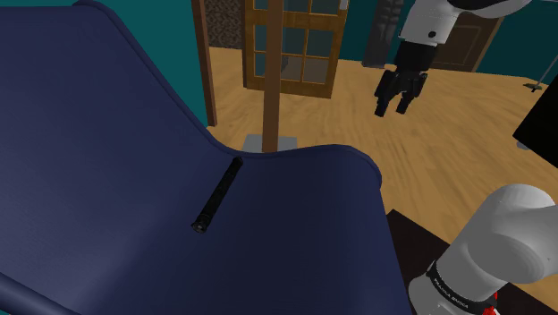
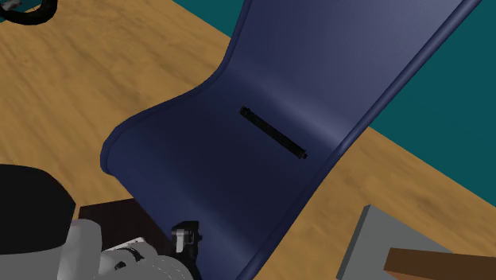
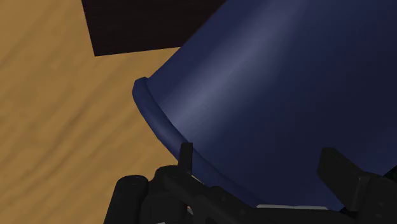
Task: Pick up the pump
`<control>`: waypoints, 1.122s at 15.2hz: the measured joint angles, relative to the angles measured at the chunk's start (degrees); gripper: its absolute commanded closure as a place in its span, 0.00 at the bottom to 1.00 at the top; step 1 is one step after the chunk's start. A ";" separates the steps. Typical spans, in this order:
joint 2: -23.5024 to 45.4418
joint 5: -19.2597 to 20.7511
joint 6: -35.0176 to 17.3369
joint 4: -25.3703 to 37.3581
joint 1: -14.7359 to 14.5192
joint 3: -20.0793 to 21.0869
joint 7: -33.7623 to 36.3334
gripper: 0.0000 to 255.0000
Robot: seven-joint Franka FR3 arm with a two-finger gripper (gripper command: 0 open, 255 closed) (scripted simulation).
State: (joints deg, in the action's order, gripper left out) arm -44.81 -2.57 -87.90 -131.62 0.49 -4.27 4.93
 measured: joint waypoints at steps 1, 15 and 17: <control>0.00 0.00 0.00 0.00 0.00 0.00 0.00 0.00; 9.00 -8.05 -13.50 -2.23 -0.12 20.49 29.06 0.00; 12.79 -8.06 -15.70 -0.40 0.53 23.41 33.39 0.00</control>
State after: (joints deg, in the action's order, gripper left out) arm -32.03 -10.63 -103.60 -132.02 1.01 19.14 38.32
